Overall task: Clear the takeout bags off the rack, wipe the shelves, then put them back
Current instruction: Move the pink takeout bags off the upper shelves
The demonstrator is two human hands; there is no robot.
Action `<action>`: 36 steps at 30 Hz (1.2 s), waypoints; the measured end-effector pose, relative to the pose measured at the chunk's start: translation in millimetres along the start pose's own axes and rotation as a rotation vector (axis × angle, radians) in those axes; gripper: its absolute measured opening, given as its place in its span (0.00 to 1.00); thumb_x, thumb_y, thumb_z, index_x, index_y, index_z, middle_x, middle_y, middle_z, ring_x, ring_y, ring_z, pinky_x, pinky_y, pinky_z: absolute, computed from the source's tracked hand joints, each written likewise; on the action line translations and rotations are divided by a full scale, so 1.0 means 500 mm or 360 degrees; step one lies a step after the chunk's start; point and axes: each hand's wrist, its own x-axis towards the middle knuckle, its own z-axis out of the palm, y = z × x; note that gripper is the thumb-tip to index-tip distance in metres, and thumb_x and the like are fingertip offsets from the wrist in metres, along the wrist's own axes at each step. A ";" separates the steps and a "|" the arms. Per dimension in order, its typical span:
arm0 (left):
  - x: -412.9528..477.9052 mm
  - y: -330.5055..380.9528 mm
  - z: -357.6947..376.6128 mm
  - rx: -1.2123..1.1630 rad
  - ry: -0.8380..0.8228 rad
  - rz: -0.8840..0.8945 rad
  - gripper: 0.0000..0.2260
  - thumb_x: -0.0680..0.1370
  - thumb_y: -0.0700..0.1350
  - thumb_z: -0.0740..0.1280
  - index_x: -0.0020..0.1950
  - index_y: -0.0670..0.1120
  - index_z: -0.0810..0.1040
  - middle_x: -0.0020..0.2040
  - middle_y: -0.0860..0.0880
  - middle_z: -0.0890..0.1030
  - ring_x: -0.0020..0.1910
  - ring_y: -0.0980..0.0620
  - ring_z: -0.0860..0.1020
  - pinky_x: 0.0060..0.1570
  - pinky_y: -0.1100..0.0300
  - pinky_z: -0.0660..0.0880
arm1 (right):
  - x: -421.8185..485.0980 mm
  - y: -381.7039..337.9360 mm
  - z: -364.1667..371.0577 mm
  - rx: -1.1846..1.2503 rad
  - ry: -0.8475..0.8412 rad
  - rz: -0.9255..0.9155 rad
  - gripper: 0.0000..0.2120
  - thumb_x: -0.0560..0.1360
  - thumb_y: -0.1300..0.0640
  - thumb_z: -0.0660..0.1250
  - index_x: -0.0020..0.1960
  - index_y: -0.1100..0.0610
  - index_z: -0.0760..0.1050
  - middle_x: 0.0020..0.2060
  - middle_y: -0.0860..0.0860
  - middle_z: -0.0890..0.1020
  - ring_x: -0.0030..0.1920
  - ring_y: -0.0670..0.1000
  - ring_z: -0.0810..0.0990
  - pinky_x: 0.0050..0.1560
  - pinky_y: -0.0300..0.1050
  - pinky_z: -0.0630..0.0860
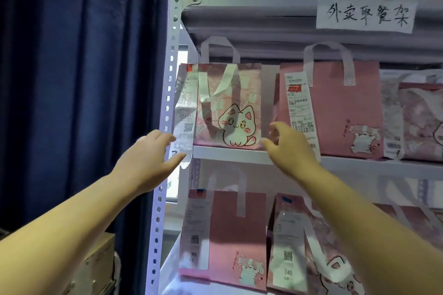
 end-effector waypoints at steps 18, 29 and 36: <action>0.139 -0.042 0.089 0.0140 0.0285 0.0246 0.18 0.76 0.49 0.65 0.62 0.42 0.75 0.60 0.44 0.75 0.56 0.40 0.69 0.50 0.47 0.74 | 0.157 0.027 0.116 -0.0151 0.0170 0.0273 0.05 0.78 0.59 0.61 0.48 0.61 0.72 0.43 0.56 0.77 0.39 0.54 0.72 0.33 0.42 0.65; 0.158 -0.037 0.086 -0.0485 0.0451 0.0045 0.16 0.78 0.47 0.62 0.66 0.48 0.71 0.55 0.49 0.74 0.49 0.52 0.73 0.50 0.59 0.70 | 0.165 0.052 0.079 -0.0022 0.0290 0.0263 0.05 0.76 0.61 0.63 0.43 0.62 0.75 0.39 0.56 0.79 0.38 0.55 0.77 0.38 0.48 0.76; 0.161 -0.045 0.083 -0.0618 0.0488 0.0019 0.14 0.79 0.42 0.60 0.63 0.45 0.75 0.54 0.47 0.77 0.53 0.52 0.74 0.54 0.59 0.70 | 0.159 0.057 0.081 -0.0016 0.0289 0.0250 0.06 0.76 0.58 0.66 0.45 0.61 0.78 0.42 0.57 0.81 0.42 0.56 0.76 0.42 0.45 0.70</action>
